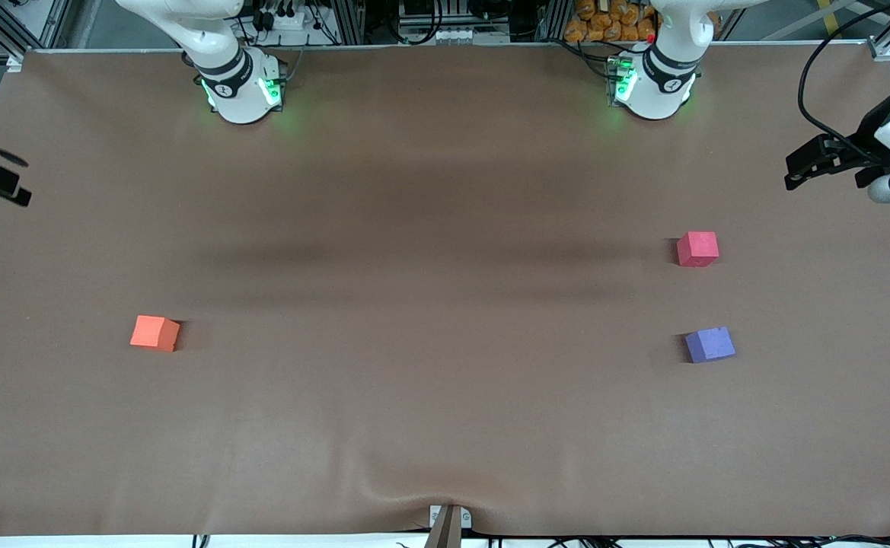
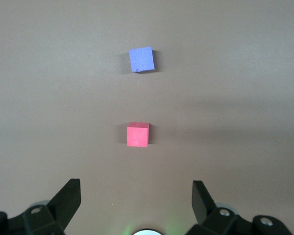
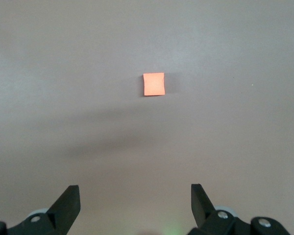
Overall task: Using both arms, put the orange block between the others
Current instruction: 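Reach the right gripper toward the orange cube while the left gripper nears the pink cube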
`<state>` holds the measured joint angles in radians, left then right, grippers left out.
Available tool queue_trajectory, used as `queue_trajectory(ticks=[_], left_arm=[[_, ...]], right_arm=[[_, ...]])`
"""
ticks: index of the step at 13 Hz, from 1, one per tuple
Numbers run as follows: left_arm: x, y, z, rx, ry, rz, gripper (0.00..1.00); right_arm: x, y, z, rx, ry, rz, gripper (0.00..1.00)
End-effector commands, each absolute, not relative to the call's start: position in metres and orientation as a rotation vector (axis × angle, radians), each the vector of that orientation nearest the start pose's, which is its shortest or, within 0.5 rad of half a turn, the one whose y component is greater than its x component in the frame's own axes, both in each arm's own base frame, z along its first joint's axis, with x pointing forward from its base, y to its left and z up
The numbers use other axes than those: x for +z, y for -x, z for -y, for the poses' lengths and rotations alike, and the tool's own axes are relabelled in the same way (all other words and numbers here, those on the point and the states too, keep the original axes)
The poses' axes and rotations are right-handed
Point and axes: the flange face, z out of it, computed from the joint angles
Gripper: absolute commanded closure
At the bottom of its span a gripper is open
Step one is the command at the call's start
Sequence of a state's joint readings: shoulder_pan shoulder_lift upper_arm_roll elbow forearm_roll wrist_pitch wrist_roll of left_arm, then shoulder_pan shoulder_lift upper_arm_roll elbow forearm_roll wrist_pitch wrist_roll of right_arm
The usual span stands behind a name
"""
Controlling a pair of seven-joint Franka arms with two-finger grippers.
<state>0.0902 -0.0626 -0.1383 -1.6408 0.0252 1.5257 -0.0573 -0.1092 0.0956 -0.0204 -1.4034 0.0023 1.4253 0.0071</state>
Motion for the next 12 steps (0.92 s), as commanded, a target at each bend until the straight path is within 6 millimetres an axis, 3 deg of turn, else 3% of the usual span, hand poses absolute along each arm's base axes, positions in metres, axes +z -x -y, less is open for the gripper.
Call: queue_trajectory(ticks=[1, 3, 5, 7, 8, 10, 12], left_arm=[[0.619, -0.534, 0.021, 0.091, 3.104, -0.011, 0.0], [0.613, -0.537, 0.021, 0.113, 3.104, -0.018, 0.0], [0.593, -0.549, 0.025, 0.143, 3.106, -0.032, 0.0], [0.576, -0.561, 0.029, 0.155, 3.11, -0.045, 0.0], [0.568, -0.565, 0.031, 0.162, 3.111, -0.051, 0.0], [0.561, -0.568, 0.03, 0.179, 3.111, -0.049, 0.0], [0.558, -0.568, 0.028, 0.188, 3.111, -0.042, 0.0]], right_arm=[[0.579, -0.594, 0.095, 0.212, 3.121, -0.264, 0.0], [0.528, -0.609, 0.114, 0.276, 3.108, -0.298, 0.0], [0.482, -0.618, 0.144, 0.277, 3.101, -0.292, 0.0], [0.456, -0.629, 0.156, 0.249, 3.103, -0.234, 0.0], [0.447, -0.635, 0.152, 0.234, 3.087, -0.237, 0.0], [0.449, -0.646, 0.093, 0.232, 3.049, -0.152, 0.0], [0.45, -0.647, 0.074, 0.235, 3.048, -0.148, 0.0]])
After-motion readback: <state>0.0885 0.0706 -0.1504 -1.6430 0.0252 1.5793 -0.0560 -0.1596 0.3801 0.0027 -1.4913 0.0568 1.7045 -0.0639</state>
